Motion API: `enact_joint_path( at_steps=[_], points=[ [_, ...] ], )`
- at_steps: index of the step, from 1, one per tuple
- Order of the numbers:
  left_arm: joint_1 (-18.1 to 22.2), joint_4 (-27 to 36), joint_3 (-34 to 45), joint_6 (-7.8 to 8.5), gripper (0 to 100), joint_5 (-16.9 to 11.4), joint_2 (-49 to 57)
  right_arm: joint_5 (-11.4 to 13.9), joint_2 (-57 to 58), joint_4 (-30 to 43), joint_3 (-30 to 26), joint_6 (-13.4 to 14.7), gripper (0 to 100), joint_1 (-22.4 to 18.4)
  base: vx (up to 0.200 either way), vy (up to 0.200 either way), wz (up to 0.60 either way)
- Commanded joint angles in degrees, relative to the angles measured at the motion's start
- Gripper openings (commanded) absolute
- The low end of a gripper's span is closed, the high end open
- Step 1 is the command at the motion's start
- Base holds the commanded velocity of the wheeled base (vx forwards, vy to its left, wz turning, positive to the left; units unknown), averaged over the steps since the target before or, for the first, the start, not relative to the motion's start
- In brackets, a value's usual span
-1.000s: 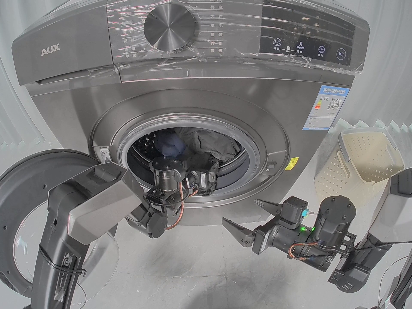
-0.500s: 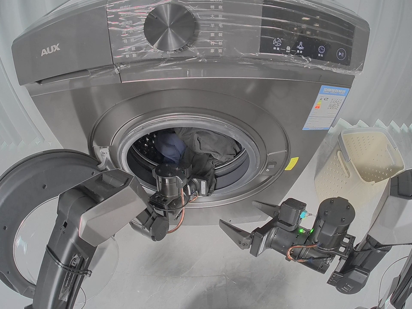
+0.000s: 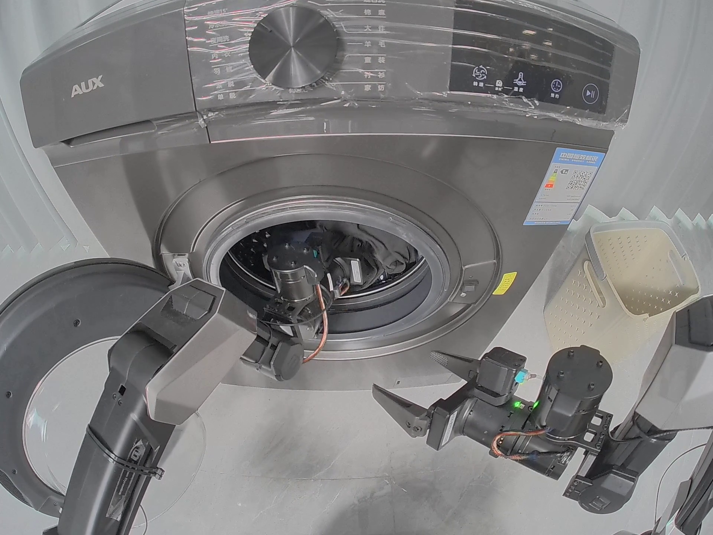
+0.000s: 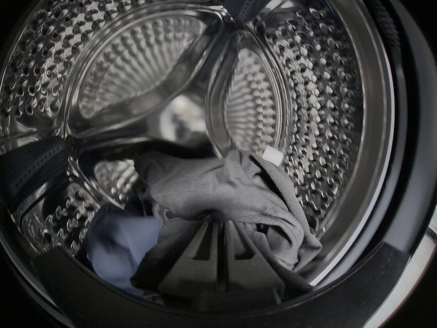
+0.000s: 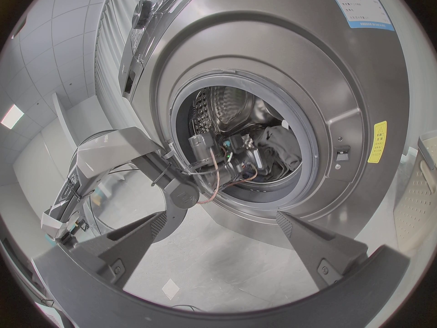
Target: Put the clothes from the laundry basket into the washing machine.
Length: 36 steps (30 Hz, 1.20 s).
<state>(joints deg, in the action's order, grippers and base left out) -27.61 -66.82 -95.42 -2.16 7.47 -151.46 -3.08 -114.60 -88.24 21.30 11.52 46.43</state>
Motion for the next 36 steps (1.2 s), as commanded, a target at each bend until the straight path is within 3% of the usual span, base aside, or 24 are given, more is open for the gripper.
enact_joint_path(
  at_steps=[1,5,16,17,22,31,36],
  points=[
    [1.42,1.69,-11.28,-0.13,0,1.4,-5.17,-2.98,-0.09,-0.01,0.5,1.14,100,2.17,0.0,0.0,0.0],
    [2.91,3.89,-19.18,-0.04,0,1.76,-8.94,-2.98,-0.8,-0.01,0.5,1.22,100,1.29,0.0,0.0,0.0],
    [3.79,5.21,-19.18,-0.13,0,2.46,-9.21,-2.98,-2.12,-0.01,0.5,1.49,100,1.03,0.0,0.0,0.0],
    [3.71,5.21,-19.18,-0.13,100,2.46,-9.21,-2.98,-2.12,-0.01,0.5,1.4,100,1.03,0.0,0.0,0.0],
    [2.74,4.5,-18.58,-0.48,100,2.55,-8.07,-2.98,-2.12,-0.01,0.5,1.49,100,0.85,0.0,0.0,0.0],
    [-0.34,2.22,9.11,-0.39,100,2.63,7.67,-2.89,-1.94,-0.09,0.59,1.31,100,-0.12,0.0,0.0,0.0],
    [-0.86,0.55,18.69,-0.13,100,3.43,11.97,-2.89,-1.76,-0.09,0.76,1.31,100,-0.29,0.0,0.0,0.0]
  ],
)
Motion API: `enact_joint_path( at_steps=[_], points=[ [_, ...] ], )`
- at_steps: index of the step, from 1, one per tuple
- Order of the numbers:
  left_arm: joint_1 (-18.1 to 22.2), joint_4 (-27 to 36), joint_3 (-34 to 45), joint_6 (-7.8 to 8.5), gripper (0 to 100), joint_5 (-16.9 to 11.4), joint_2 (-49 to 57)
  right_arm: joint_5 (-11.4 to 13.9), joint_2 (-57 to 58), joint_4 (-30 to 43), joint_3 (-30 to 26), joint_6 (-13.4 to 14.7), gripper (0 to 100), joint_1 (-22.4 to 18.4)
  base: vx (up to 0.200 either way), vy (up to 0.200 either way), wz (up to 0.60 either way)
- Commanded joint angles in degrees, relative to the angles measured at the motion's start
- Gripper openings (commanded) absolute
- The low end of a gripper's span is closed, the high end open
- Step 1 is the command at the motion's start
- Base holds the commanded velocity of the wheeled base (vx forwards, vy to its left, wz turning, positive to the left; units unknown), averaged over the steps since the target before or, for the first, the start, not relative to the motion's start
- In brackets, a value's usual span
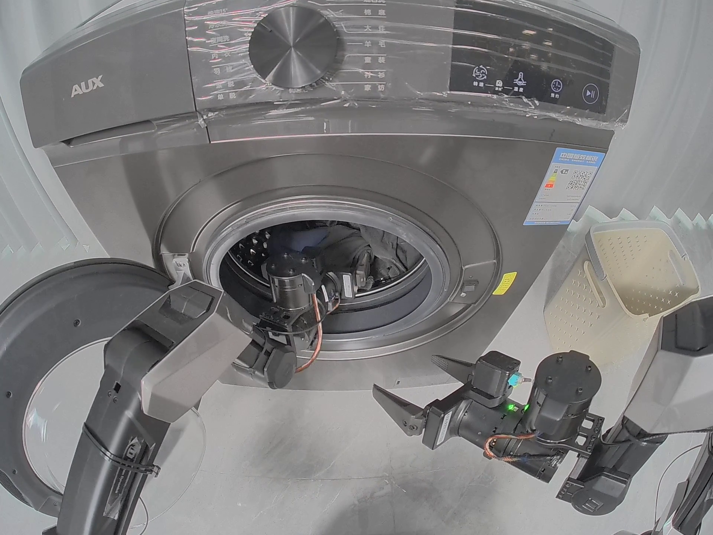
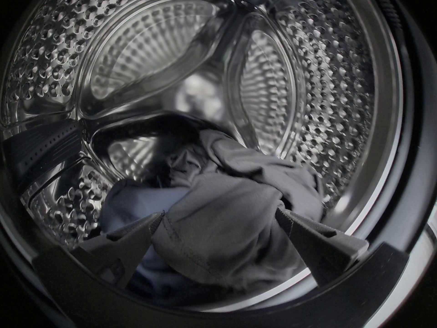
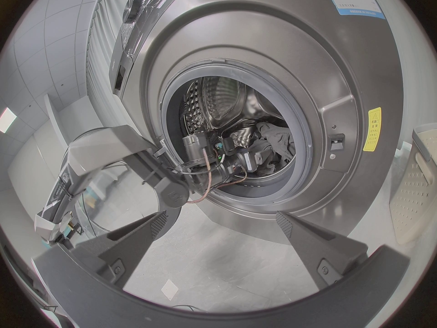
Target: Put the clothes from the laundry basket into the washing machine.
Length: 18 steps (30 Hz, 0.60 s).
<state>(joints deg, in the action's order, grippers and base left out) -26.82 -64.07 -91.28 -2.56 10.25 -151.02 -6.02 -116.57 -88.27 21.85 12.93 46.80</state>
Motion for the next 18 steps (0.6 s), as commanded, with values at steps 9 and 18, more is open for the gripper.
enact_joint_path(
  at_steps=[9,18],
  points=[
    [-3.5,-8.44,33.01,0.71,100,-0.14,18.21,0.05,0.38,-0.06,0.22,-0.01,100,-0.83,0.0,0.0,0.0],
    [-9.39,-16.08,45.84,0.45,100,-2.52,20.32,0.05,1.69,0.03,-0.58,-0.19,100,-1.89,0.0,0.0,0.0]
  ],
)
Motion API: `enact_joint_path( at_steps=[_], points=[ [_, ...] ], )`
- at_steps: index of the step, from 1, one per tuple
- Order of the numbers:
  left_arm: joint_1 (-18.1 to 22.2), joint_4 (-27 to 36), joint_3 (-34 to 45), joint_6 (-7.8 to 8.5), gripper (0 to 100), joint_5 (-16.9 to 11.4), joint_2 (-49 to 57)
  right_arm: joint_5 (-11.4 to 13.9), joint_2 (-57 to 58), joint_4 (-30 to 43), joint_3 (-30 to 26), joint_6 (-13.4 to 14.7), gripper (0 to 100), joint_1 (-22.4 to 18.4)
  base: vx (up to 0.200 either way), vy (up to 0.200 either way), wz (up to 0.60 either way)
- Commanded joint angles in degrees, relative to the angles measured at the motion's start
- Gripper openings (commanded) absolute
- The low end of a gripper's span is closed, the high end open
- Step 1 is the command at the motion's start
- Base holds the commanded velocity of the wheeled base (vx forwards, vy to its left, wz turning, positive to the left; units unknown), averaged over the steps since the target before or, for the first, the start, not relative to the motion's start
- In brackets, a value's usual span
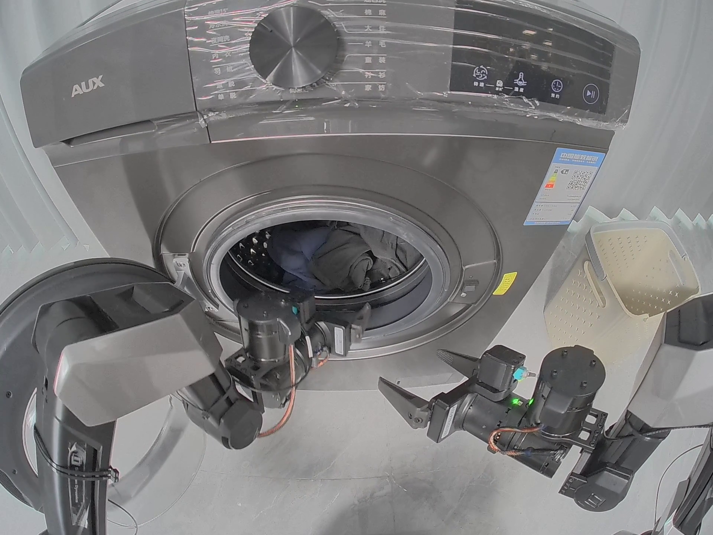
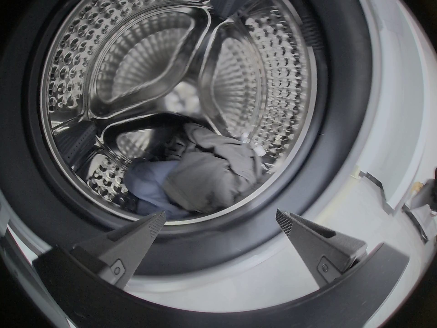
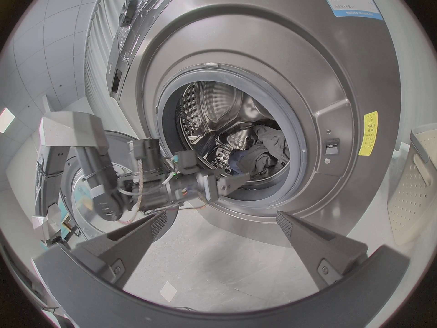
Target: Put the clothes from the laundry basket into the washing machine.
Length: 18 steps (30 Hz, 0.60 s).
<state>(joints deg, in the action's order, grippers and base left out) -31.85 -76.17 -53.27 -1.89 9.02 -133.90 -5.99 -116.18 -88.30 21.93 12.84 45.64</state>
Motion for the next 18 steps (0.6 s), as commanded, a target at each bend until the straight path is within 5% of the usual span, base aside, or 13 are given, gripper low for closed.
enact_joint_path(
  at_steps=[1,10,13,18],
  points=[
    [-5.59,-6.36,10.12,-0.48,100,-1.2,3.21,0.01,2.27,0.05,-0.84,-0.09,100,-1.17,0.0,0.0,0.0],
    [-7.08,-11.37,23.92,-1.45,100,-0.67,13.75,0.18,9.83,0.05,-4.0,-0.53,100,-7.41,0.0,0.0,0.0],
    [-7.52,-11.46,30.07,-4.44,100,-0.32,20.43,0.54,9.92,0.05,-7.08,-0.44,100,-8.29,0.0,0.0,0.0],
    [-8.49,-12.43,36.4,-6.9,100,1.79,24.65,0.27,10.18,0.05,-9.54,-0.18,100,-7.94,0.0,0.0,0.0]
  ],
)
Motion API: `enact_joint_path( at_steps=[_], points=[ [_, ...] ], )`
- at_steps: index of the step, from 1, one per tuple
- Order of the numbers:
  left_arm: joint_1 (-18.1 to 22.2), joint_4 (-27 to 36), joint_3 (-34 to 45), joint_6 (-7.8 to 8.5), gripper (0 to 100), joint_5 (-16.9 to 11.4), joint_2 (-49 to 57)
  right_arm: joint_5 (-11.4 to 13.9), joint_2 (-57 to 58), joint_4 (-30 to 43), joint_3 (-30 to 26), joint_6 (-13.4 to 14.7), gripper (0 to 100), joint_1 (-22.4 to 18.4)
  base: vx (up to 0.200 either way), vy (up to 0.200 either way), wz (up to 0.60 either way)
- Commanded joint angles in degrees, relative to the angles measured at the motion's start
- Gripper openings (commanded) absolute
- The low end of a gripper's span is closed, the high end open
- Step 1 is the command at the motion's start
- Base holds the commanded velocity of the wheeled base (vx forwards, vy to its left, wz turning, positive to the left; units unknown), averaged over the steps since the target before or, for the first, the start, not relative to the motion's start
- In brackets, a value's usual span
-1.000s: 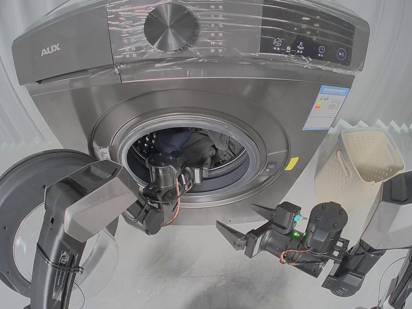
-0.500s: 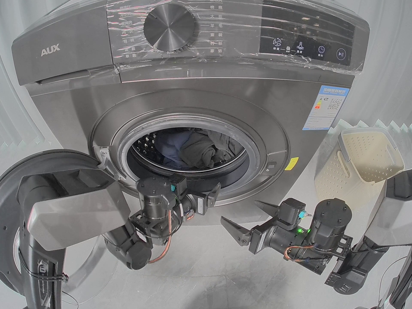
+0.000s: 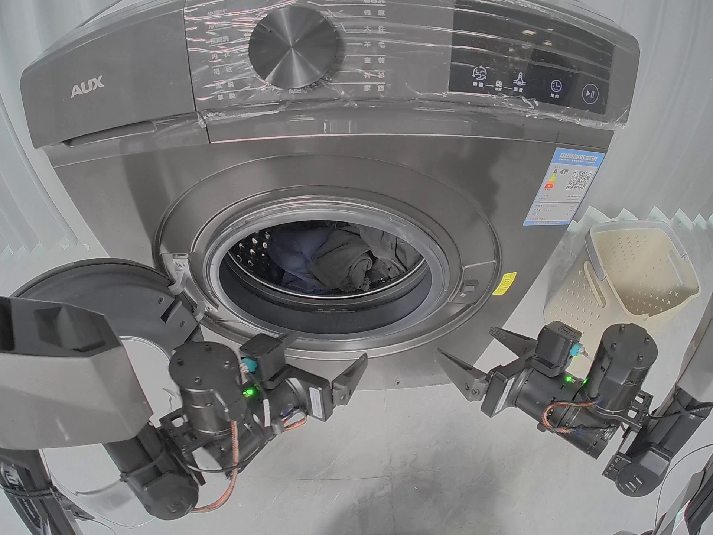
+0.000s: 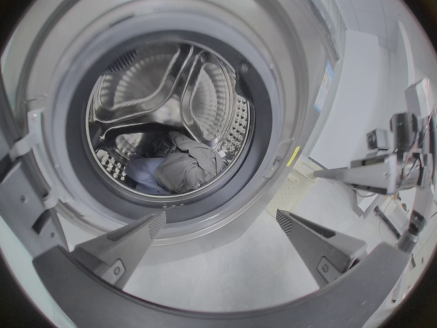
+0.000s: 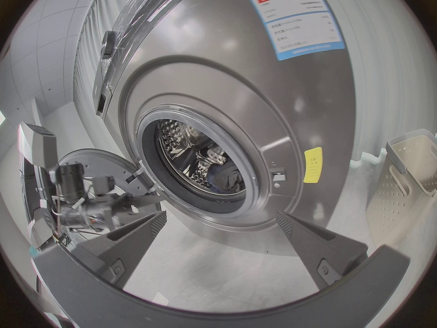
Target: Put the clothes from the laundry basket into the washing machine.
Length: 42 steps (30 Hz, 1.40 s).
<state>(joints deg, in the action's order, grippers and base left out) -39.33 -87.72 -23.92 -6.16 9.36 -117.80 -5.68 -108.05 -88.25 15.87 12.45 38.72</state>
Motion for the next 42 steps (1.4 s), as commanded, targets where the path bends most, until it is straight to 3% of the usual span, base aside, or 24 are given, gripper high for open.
enact_joint_path(
  at_steps=[1,4,11,19,27,32,37,42],
  points=[
    [-1.01,-0.87,8.71,-3.69,100,1.27,9.43,-0.12,2.31,0.01,-3.92,0.12,100,-1.36,0.0,0.0,0.0],
    [-1.1,-0.87,12.4,-4.48,100,1.36,13.38,-0.21,3.72,0.01,-5.59,0.12,100,-1.63,0.0,0.0,0.0],
    [-0.4,-0.78,16.45,-3.95,100,1.8,19.18,-0.65,6.8,0.01,-8.58,0.12,100,-2.77,-0.057,0.0,0.0],
    [-0.4,-0.78,19.08,-2.02,100,1.98,24.02,-1.97,12.16,0.09,-13.06,-0.41,100,-3.91,-0.2,0.0,0.0],
    [2.59,-0.26,19.96,2.38,100,1.89,28.41,-1.35,16.73,0.8,-14.99,-2.69,100,-9.45,-0.2,0.0,0.0],
    [3.64,0.62,20.75,2.73,100,1.8,31.4,-0.65,18.31,1.68,-15.78,-3.22,100,-10.68,-0.2,0.0,0.0],
    [3.73,3.52,23.83,2.64,100,2.06,36.41,-1.26,27.01,13.1,-15.87,-5.15,100,-10.06,-0.2,0.0,0.0],
    [5.31,8.62,23.83,2.9,100,2.41,41.86,-1.17,36.68,23.38,-15.87,-5.24,100,-9.8,-0.2,0.0,0.0]
  ],
)
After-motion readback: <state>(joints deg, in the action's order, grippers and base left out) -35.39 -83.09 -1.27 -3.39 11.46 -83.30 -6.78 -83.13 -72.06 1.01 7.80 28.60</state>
